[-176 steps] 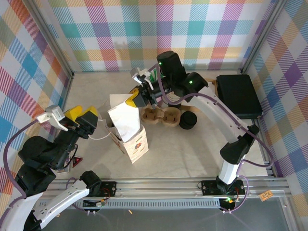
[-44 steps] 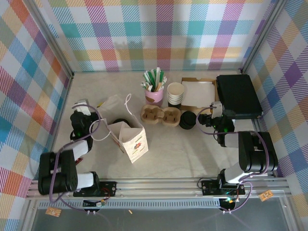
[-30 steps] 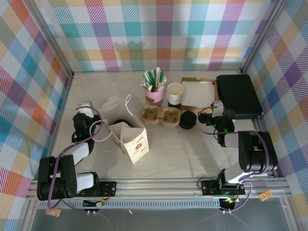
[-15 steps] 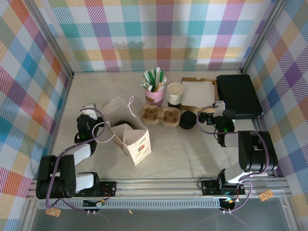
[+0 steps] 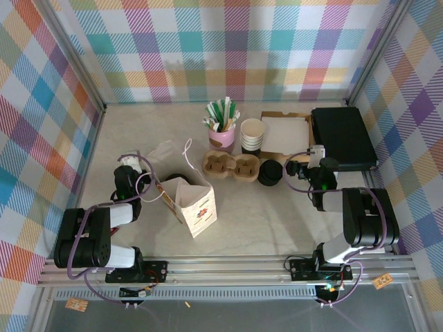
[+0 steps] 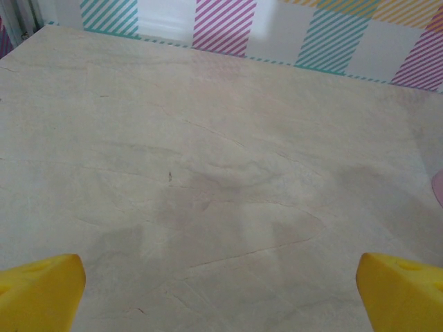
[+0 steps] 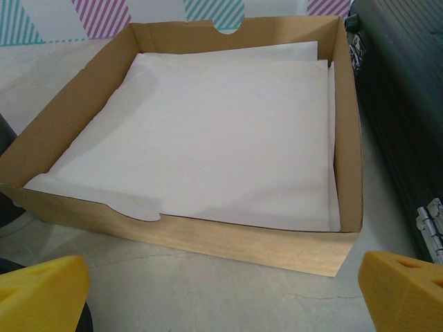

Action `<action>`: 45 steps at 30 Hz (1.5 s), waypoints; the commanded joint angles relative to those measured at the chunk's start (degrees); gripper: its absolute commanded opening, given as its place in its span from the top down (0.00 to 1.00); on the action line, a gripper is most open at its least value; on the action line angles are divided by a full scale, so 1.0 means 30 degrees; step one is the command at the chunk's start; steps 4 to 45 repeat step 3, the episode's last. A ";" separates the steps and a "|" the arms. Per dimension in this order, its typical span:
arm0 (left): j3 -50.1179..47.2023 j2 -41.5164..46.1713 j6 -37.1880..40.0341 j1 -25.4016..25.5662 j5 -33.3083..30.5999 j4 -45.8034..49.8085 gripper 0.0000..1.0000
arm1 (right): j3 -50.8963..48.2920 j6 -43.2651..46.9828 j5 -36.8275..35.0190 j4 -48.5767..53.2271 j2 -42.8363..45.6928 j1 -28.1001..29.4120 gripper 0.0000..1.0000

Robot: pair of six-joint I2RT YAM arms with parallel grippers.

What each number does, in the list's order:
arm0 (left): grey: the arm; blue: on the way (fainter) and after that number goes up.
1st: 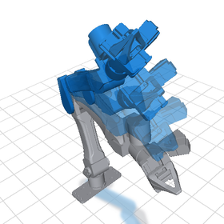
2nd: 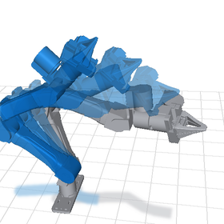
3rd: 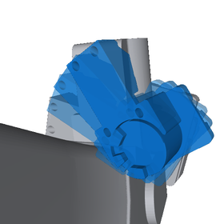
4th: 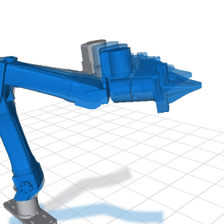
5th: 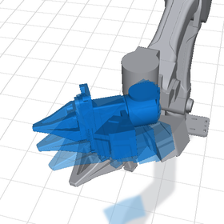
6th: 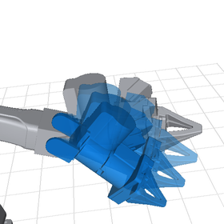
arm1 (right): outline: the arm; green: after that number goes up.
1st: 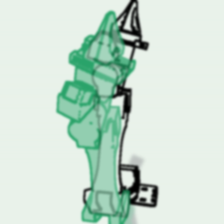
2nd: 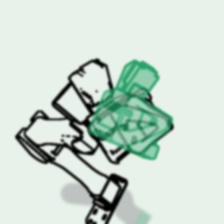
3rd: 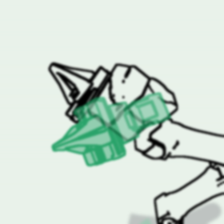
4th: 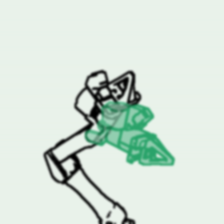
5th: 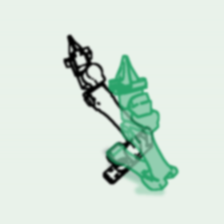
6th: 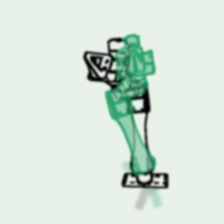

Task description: Pack the takeout coffee

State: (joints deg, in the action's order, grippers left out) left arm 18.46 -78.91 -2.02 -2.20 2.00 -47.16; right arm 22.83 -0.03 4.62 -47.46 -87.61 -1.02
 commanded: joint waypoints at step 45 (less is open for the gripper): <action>-0.0315 -0.0234 -0.0123 0.0088 -0.0144 -0.1324 0.00 | 0.0039 -0.0401 -0.1644 -0.0438 -0.0136 0.0416 0.01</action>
